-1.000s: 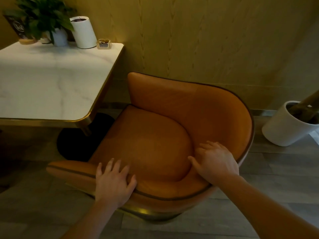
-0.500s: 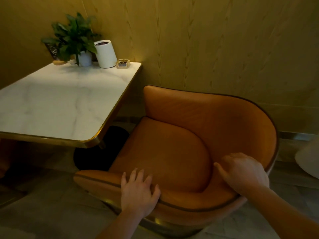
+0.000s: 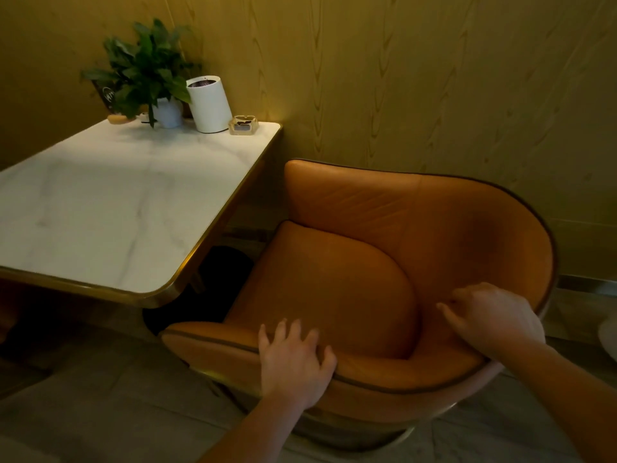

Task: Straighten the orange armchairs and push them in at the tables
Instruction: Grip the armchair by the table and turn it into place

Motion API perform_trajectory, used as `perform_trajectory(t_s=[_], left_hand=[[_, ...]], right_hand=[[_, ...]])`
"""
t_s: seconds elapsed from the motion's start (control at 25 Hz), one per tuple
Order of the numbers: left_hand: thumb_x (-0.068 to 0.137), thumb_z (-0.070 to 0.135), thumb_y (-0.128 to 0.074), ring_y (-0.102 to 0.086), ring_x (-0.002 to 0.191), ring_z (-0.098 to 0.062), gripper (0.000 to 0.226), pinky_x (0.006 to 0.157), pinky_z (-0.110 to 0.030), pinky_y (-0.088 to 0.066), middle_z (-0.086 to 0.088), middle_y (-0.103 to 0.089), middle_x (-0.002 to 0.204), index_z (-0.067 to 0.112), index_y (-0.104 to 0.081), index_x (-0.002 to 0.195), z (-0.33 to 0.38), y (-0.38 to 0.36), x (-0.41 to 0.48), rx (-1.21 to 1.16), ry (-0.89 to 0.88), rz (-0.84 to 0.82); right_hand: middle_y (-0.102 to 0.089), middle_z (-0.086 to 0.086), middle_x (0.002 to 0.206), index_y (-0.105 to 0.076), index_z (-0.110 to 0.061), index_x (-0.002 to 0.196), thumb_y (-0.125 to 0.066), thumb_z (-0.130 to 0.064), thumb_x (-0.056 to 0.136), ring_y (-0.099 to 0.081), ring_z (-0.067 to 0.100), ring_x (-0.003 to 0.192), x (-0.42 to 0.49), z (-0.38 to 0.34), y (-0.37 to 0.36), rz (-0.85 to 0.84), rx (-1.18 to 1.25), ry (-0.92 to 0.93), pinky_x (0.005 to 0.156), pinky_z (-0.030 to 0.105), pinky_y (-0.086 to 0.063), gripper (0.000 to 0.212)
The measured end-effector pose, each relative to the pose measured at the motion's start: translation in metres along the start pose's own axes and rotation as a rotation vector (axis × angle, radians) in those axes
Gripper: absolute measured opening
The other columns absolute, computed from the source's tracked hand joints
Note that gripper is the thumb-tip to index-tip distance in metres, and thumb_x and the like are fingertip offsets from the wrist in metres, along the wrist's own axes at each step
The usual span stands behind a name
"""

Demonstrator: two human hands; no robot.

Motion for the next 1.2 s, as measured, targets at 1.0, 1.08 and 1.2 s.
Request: perform_trajectory(t_s=[1.0, 1.08, 1.2], left_hand=[[0.097, 0.063, -0.024, -0.012, 0.152, -0.029, 0.062, 0.118, -0.066, 0.005, -0.004, -0.024, 0.163, 0.036, -0.024, 0.153, 0.012, 0.044, 0.018, -0.148, 0.191, -0.258], [0.098, 0.062, -0.026, -0.010, 0.152, -0.030, 0.063, 0.117, -0.065, 0.004, -0.005, -0.021, 0.164, 0.035, -0.020, 0.154, 0.006, 0.066, 0.009, -0.138, 0.209, -0.203], [0.098, 0.060, -0.033, -0.007, 0.153, -0.031, 0.066, 0.118, -0.064, 0.002, -0.006, -0.017, 0.166, 0.034, -0.015, 0.156, 0.001, 0.109, -0.011, -0.131, 0.229, -0.148]], right_hand=[[-0.054, -0.013, 0.082, -0.052, -0.036, 0.088, -0.036, -0.055, 0.097, -0.049, 0.008, 0.080, 0.036, 0.007, -0.002, -0.247, 0.039, 0.140, 0.075, 0.029, -0.044, 0.027], [-0.057, -0.011, 0.088, -0.054, -0.034, 0.093, -0.036, -0.055, 0.097, -0.050, 0.010, 0.084, 0.035, -0.005, 0.015, -0.240, 0.102, 0.165, 0.077, 0.031, -0.045, 0.028], [-0.055, -0.010, 0.090, -0.055, -0.031, 0.099, -0.039, -0.053, 0.098, -0.052, 0.012, 0.092, 0.029, -0.036, 0.060, -0.226, 0.257, 0.217, 0.078, 0.034, -0.048, 0.027]])
Point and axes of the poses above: each hand's wrist, its own x-axis towards the middle knuckle, its own y-axis out of the back of the hand, z = x × y, the point moved 8 cm from there along x, towards the middle knuckle
